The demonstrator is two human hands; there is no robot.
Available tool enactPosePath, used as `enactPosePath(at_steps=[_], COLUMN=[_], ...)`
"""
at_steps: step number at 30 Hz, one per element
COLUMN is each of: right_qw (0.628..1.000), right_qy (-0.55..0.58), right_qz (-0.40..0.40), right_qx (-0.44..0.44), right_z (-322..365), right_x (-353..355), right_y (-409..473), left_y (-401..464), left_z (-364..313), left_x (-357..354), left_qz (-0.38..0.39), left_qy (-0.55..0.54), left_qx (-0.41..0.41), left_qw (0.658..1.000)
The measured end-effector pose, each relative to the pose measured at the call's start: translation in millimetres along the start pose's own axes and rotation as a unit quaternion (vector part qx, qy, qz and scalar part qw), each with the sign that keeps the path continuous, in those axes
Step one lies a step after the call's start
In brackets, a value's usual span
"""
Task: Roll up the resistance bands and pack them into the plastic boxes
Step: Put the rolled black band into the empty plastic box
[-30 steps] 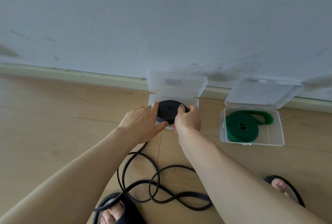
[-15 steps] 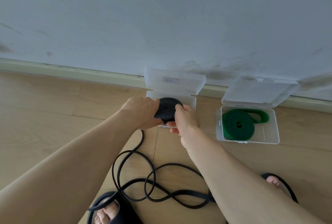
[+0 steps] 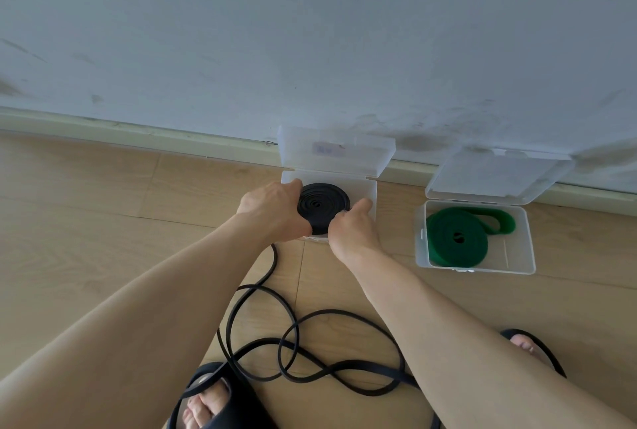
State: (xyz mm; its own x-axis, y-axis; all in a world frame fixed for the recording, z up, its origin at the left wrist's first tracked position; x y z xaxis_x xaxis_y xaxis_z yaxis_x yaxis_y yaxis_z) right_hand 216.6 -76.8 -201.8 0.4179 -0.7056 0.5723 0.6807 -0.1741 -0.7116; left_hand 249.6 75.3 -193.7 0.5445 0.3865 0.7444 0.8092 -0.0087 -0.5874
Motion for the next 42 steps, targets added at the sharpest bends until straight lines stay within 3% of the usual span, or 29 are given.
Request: enactPosePath(at_steps=[5, 13, 22, 28, 33, 42], right_qw=[0.999, 0.97, 0.982, 0.969, 0.954, 0.912], right_qy=[-0.029, -0.226, -0.175, -0.219, -0.266, -0.358], right_qz=[0.037, 0.033, 0.016, -0.03, -0.017, -0.048], right_qx=[0.017, 0.084, 0.069, 0.115, 0.134, 0.192], right_z=[3.9, 12.1, 9.3, 7.0, 9.9, 12.4], right_x=[4.1, 16.0, 26.7, 27.6, 27.2, 15.1], right_y=[-6.3, -11.2, -5.1, -1.8, -4.6, -22.1], left_y=[-2.2, -3.7, -3.1, -4.7, -1.3, -4.6], left_z=[1.6, 1.1, -1.6, -1.5, 1.9, -4.0], left_x=[-2.4, -8.2, -15.8, -12.4, -10.4, -10.5], left_qz=[-0.028, -0.046, -0.032, -0.006, 0.013, -0.054], left_qy=[-0.049, -0.07, -0.046, -0.059, -0.088, -0.101], left_qx=[0.031, 0.042, 0.018, 0.0, -0.015, 0.073], left_qw=[0.998, 0.996, 0.998, 0.998, 0.996, 0.991])
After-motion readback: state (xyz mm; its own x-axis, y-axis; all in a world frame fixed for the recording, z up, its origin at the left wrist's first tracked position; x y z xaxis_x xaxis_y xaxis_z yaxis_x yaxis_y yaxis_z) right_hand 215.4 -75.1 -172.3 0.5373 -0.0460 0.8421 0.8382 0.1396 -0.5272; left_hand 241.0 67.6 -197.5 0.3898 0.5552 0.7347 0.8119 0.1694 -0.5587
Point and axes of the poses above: each hand's wrist, its own y-axis towards the middle knuckle, its own x-axis out of the back of the hand, z = x × y, the point moved 8 cm from there along y, towards the middle knuckle, and after that the axes turned 10 degrees about -y, right-handed, at the moved point
